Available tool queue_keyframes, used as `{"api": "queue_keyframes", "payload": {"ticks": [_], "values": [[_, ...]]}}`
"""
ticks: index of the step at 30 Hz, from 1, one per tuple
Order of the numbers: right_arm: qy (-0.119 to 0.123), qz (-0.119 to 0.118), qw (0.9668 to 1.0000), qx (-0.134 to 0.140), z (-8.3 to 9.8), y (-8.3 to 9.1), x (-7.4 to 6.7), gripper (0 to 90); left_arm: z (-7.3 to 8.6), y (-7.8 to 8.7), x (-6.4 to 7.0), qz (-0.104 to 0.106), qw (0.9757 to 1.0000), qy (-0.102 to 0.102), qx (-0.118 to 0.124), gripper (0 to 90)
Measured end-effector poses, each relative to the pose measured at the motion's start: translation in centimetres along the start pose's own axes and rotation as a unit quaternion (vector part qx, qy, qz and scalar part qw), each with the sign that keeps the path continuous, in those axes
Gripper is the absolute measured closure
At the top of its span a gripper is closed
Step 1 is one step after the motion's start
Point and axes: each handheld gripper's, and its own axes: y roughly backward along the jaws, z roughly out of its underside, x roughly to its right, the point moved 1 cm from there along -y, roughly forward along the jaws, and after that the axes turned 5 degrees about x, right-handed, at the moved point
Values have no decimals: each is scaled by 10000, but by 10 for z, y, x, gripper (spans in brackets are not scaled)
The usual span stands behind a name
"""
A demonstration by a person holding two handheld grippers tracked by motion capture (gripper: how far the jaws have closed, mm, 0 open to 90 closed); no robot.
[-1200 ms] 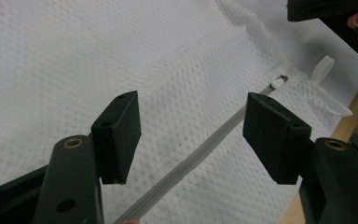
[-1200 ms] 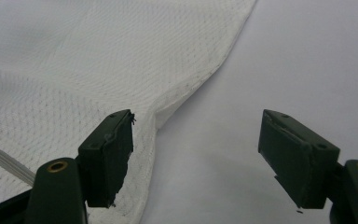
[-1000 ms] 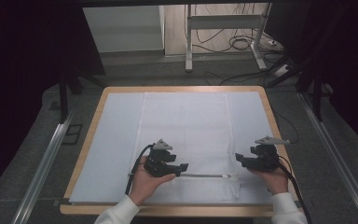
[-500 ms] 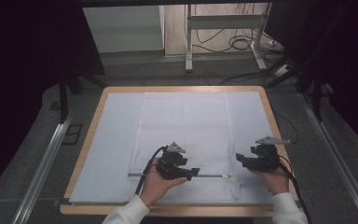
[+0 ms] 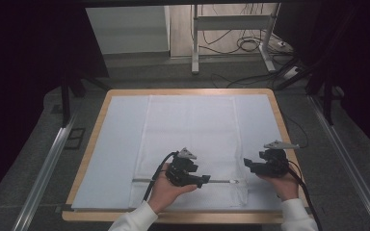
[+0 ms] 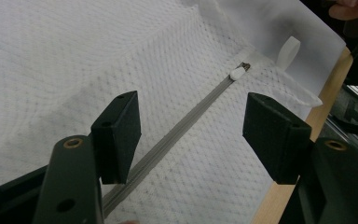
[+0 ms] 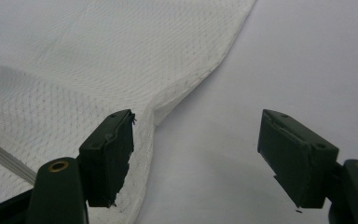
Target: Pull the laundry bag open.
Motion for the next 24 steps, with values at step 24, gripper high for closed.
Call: {"api": "queue_keyframes", "payload": {"ticks": [24], "values": [[-3,35,10000,-11,0,1,1,262,-4,-23,8,144,9997,48,-196,373]]}}
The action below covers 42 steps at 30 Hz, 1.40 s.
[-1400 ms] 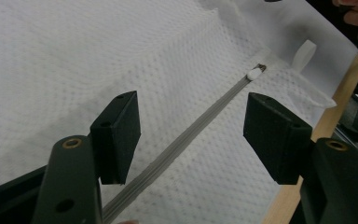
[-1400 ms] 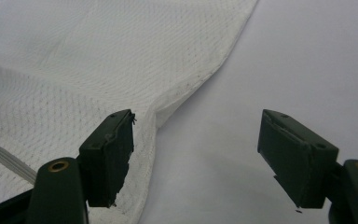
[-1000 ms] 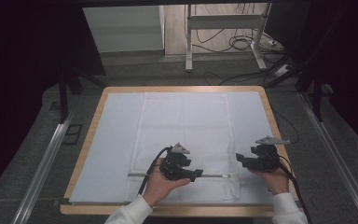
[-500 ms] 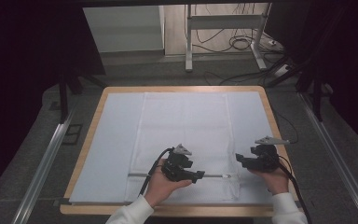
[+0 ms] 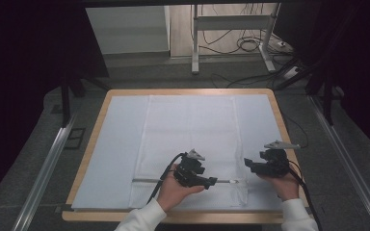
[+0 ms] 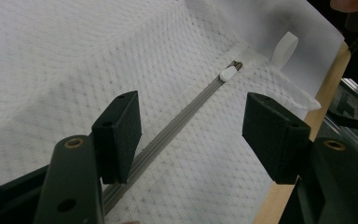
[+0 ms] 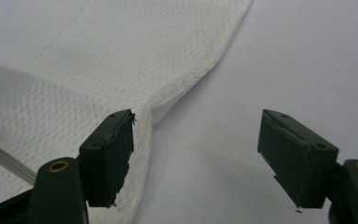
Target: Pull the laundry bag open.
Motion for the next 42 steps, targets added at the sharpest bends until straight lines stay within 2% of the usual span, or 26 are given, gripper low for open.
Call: {"api": "queue_keyframes", "payload": {"ticks": [13,18,42], "values": [[6,45,10000,-37,1,0,1,262,-8,-19,5,25,9999,22,-97,383],[-71,78,9999,-46,3,1,4,263,-9,-26,7,24,9999,20,-129,384],[-81,79,9999,-42,3,1,5,262,-15,-50,15,134,9994,71,-300,389]]}}
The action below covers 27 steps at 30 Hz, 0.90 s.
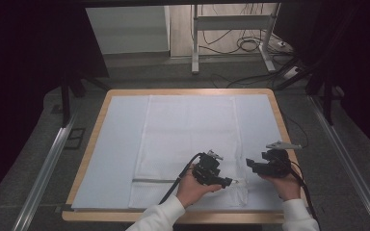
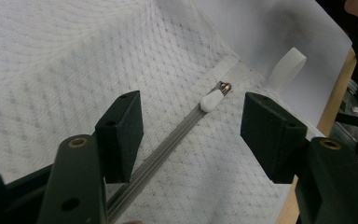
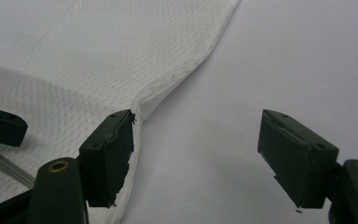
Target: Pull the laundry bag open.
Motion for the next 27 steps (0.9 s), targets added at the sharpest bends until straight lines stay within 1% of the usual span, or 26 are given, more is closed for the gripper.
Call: {"api": "queue_keyframes", "payload": {"ticks": [3,7,19,23,27], "values": [[-4,3,10000,-1,0,0,0,262,0,-3,1,8,10000,-1,-25,389],[3,1,10000,-4,0,0,0,262,-2,-8,2,71,9999,42,-60,389],[-3,18,10000,14,0,1,1,262,-5,-14,10,137,9998,-47,-135,411],[1,18,10000,11,0,1,1,262,-5,-17,12,200,9997,-2,-157,416],[2,19,10000,11,0,1,1,262,-4,-19,12,214,9996,-14,-171,415]]}}
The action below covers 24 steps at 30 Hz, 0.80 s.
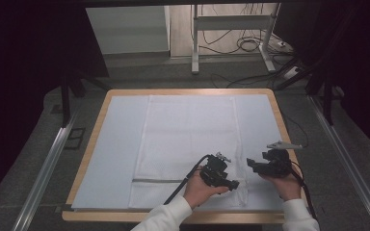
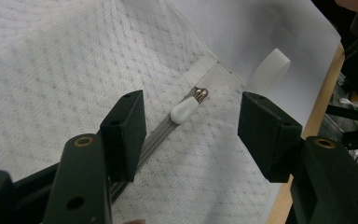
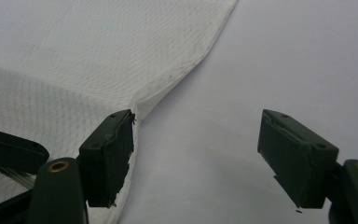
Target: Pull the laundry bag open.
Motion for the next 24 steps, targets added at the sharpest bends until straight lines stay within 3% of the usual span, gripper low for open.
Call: {"api": "queue_keyframes", "payload": {"ticks": [20,24], "values": [[-8,6,10000,20,0,0,0,262,1,-6,6,184,9998,10,-17,487],[-8,13,10000,16,0,0,0,262,1,-5,6,346,9993,101,1,504]]}}
